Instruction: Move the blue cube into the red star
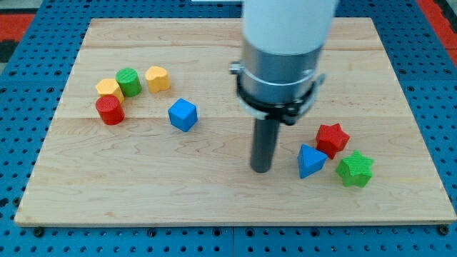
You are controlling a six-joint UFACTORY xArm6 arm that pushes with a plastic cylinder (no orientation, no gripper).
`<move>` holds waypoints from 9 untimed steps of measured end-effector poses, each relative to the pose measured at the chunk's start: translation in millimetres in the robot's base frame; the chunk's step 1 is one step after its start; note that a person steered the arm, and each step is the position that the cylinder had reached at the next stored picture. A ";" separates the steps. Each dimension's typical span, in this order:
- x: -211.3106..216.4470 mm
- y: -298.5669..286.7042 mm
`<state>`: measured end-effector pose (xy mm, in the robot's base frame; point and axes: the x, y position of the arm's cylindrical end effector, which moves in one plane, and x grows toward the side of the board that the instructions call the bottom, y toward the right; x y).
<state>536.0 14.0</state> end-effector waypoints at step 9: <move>-95.5 12.7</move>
<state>440.5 26.7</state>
